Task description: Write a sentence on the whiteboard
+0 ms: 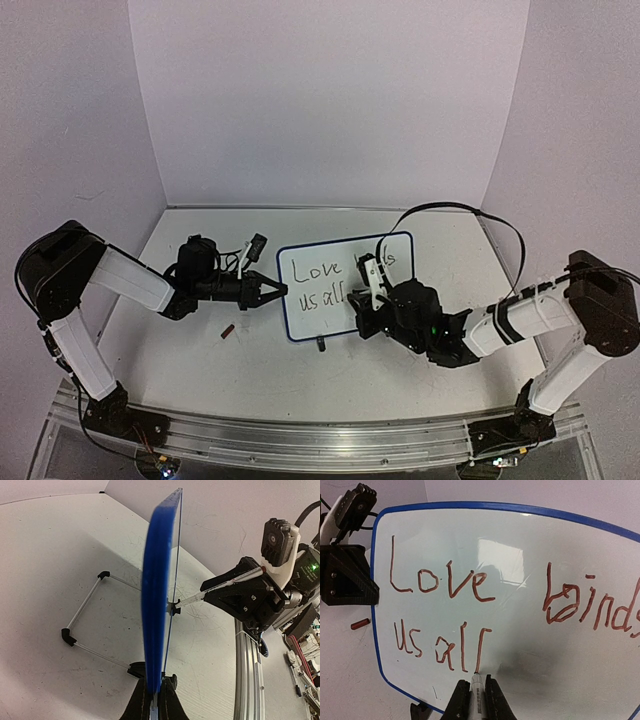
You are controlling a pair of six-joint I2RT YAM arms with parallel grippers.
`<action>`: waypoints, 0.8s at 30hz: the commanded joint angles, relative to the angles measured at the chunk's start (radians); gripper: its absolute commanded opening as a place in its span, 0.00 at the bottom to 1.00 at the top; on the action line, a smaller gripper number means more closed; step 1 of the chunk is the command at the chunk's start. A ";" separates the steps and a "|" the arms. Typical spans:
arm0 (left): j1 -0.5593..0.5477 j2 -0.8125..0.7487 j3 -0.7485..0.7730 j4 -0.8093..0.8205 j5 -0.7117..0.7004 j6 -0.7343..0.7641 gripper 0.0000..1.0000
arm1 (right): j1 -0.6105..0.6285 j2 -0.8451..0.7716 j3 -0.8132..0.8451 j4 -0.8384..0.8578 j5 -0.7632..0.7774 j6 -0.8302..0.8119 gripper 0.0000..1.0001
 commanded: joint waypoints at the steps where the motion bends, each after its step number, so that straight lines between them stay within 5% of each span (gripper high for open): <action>1: 0.004 -0.041 -0.001 0.029 -0.009 0.020 0.00 | -0.003 0.020 -0.012 -0.018 0.040 0.024 0.00; 6: 0.004 -0.041 -0.002 0.029 -0.011 0.023 0.00 | -0.003 -0.032 -0.018 -0.021 0.081 0.001 0.00; 12: 0.004 -0.038 -0.004 0.029 -0.011 0.022 0.00 | -0.004 -0.096 -0.077 0.059 -0.076 -0.049 0.00; 24: 0.004 -0.039 -0.002 0.028 -0.012 0.019 0.00 | -0.008 -0.041 -0.037 0.065 0.023 -0.044 0.00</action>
